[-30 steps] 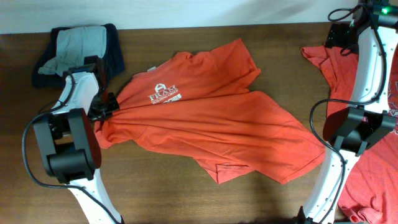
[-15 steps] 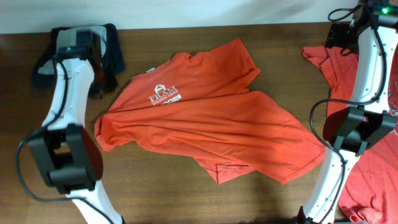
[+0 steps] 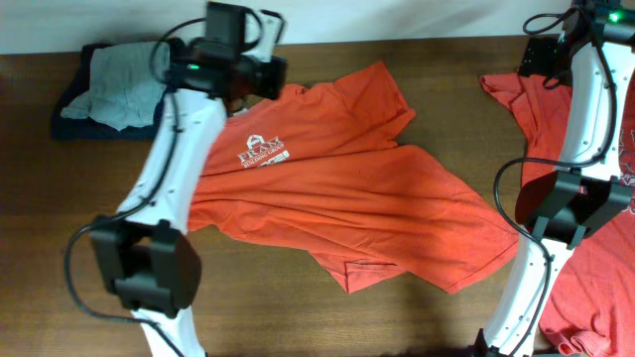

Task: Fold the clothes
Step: 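Grasp the shirt edge with the left gripper and pull it leftward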

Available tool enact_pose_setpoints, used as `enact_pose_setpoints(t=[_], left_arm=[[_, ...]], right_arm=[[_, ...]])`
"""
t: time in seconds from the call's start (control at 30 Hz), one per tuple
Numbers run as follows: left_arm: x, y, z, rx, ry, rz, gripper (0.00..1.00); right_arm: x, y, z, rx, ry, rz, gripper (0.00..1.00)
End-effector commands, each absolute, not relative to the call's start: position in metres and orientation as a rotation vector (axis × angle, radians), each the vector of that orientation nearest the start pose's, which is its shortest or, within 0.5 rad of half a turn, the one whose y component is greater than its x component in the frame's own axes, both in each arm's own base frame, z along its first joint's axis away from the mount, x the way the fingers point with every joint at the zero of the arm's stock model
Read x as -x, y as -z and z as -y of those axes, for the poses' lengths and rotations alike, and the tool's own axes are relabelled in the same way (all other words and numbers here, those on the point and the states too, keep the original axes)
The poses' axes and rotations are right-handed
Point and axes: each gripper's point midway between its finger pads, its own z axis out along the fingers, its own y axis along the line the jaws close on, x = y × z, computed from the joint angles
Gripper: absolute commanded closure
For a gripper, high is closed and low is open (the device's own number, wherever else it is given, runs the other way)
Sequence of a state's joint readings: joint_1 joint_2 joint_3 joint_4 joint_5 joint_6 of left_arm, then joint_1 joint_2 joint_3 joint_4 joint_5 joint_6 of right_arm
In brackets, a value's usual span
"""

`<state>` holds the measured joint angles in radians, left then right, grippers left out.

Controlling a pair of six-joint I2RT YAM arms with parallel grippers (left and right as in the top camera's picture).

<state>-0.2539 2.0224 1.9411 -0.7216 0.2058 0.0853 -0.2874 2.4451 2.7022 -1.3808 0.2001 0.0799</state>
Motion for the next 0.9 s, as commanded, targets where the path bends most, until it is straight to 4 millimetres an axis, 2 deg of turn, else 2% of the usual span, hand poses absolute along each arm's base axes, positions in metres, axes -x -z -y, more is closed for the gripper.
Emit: enact_pose_setpoints(t=[0.0,0.03,0.1,0.2,0.27,0.57,0.7,0.87], left_arm=[[-0.534,-0.168,0.19,-0.675,0.219,-2.344,1.0],[-0.536,-0.158,0.194,-0.705,0.207,-2.346,0.99],[-0.544,-0.136,0.202,-0.789,0.184,-2.326,0.9],[-0.559,-0.114,0.208,-0.922,0.13,-2.25,0.53],[-0.566,-0.105,0.211,-0.967,0.106,-2.211,0.4],[-0.589,-0.065,0.22,-1.084,0.049,-2.103,0.39],[-0.595,-0.06,0.23,-1.14,0.034,-2.033,0.39],[-0.595,-0.048,0.231,-1.146,0.038,-2.041,0.39]], right_arm=[[-0.516,-0.195,0.19,-0.574,0.337,-2.613,0.02],[-0.516,-0.195,0.19,-0.574,0.337,-2.613,0.02],[-0.516,-0.195,0.19,-0.574,0.337,-2.613,0.01],[-0.516,-0.195,0.19,-0.574,0.337,-2.613,0.01],[-0.516,-0.195,0.19,-0.574,0.337,-2.613,0.01],[-0.516,-0.195,0.19,-0.574,0.337,-2.613,0.01],[-0.516,-0.195,0.19,-0.574,0.337,-2.613,0.01],[-0.516,-0.195,0.19,-0.574,0.337,-2.613,0.01]])
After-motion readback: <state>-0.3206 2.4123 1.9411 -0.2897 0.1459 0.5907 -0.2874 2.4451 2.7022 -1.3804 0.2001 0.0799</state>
